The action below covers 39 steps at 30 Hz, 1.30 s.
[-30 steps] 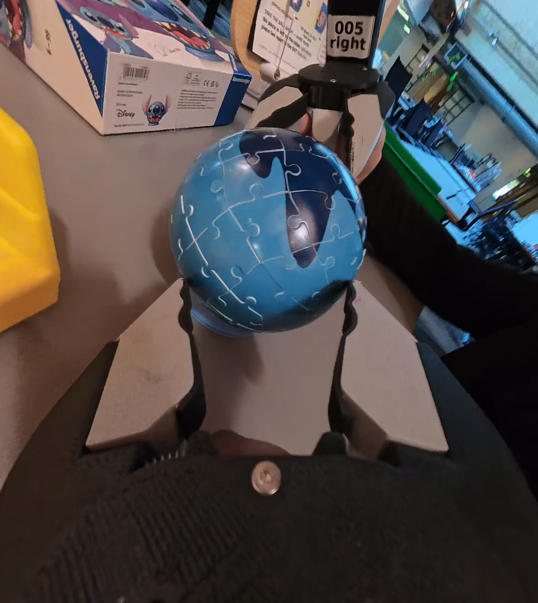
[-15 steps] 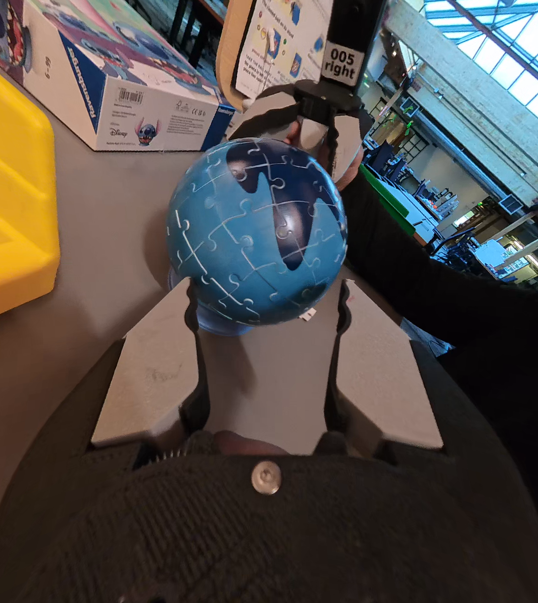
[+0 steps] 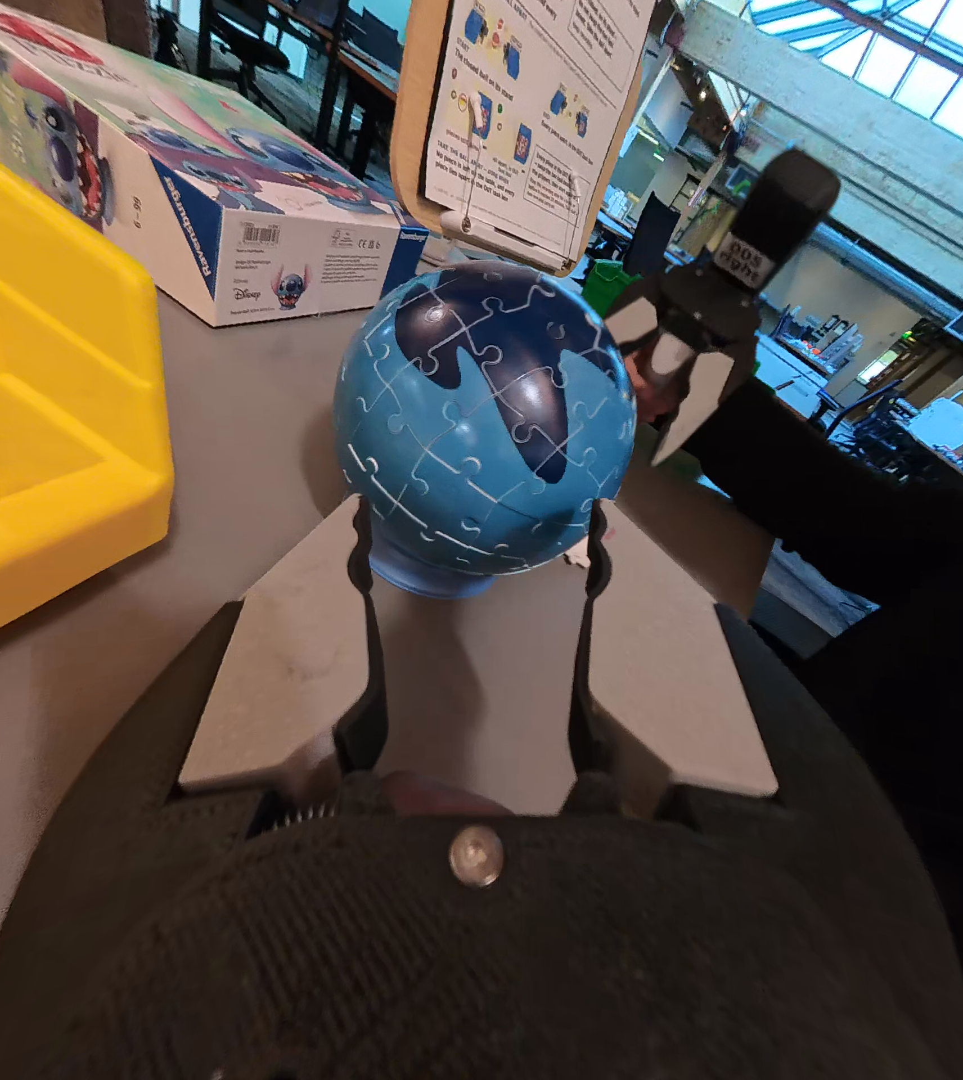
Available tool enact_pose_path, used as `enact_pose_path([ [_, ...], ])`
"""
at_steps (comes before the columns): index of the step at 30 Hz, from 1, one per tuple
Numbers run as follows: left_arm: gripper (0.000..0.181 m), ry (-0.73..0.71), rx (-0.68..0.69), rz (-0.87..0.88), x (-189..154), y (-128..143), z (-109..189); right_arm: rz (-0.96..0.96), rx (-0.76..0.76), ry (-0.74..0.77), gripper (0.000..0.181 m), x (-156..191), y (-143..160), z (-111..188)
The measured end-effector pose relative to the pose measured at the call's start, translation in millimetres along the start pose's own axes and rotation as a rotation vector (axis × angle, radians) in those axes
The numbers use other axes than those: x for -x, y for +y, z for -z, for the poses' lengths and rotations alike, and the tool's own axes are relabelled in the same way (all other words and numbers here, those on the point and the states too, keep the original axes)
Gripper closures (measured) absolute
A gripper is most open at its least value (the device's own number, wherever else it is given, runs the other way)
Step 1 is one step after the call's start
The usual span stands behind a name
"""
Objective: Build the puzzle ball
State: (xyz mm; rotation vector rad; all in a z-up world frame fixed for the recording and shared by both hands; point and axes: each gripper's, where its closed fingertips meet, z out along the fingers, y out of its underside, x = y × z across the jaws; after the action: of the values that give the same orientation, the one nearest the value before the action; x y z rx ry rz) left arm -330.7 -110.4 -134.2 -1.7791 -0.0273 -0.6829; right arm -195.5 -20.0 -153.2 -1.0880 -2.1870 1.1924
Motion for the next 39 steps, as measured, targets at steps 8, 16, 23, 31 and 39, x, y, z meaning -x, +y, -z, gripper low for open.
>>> enact_pose_path([
  [8,0.114,0.057,-0.214,-0.093,-17,-24,24,-0.011,0.076,0.003,0.117,35,16,-25],
  [16,0.125,0.061,-0.197,-0.474,-59,-8,19,0.023,0.212,0.075,0.132,37,35,-53],
  [23,0.13,0.046,-0.176,-0.53,-63,-3,11,0.0,0.204,0.083,0.159,39,32,-58],
  [31,0.131,0.054,-0.129,-0.608,-75,8,-1,0.009,0.199,0.108,0.16,35,28,-54],
  [39,0.149,-0.268,0.104,-1.157,-76,52,-38,-0.074,0.105,0.069,0.16,35,9,-41],
])
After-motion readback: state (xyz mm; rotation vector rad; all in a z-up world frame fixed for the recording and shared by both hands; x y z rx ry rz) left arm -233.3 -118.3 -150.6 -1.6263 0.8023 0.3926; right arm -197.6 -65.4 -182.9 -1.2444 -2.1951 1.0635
